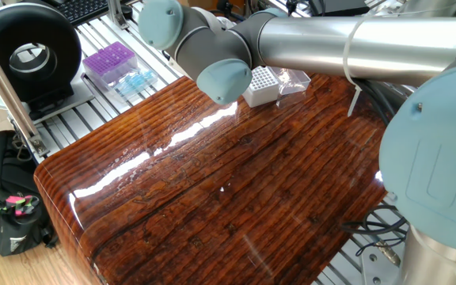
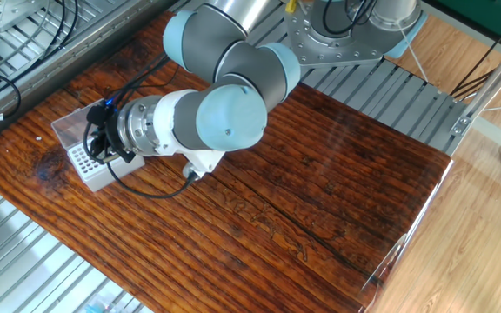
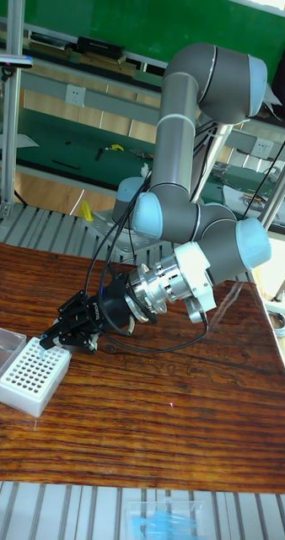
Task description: Insert a medium pipette tip into the holder for medium pipette tips
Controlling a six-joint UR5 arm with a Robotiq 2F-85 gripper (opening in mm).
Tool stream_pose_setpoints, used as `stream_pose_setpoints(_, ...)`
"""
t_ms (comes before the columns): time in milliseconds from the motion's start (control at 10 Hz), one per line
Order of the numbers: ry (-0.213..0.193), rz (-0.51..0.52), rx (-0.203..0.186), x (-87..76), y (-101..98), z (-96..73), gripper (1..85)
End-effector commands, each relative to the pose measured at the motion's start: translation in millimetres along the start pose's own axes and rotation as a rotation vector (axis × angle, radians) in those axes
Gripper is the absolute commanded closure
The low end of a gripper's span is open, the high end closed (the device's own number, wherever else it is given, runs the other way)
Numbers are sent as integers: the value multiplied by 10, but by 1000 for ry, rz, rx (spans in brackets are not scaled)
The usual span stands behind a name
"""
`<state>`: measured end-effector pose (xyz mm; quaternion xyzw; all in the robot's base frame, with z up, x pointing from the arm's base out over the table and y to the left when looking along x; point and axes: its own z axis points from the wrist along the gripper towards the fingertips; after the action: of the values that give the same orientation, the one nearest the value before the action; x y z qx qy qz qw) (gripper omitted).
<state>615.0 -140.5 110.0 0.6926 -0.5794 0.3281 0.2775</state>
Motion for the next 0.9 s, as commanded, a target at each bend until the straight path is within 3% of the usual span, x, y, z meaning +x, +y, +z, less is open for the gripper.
stream_pose_setpoints(0,-14,14,-9,-31,22,20,847)
stream_pose_setpoints(800,-13,30,0,-30,-18,15,847)
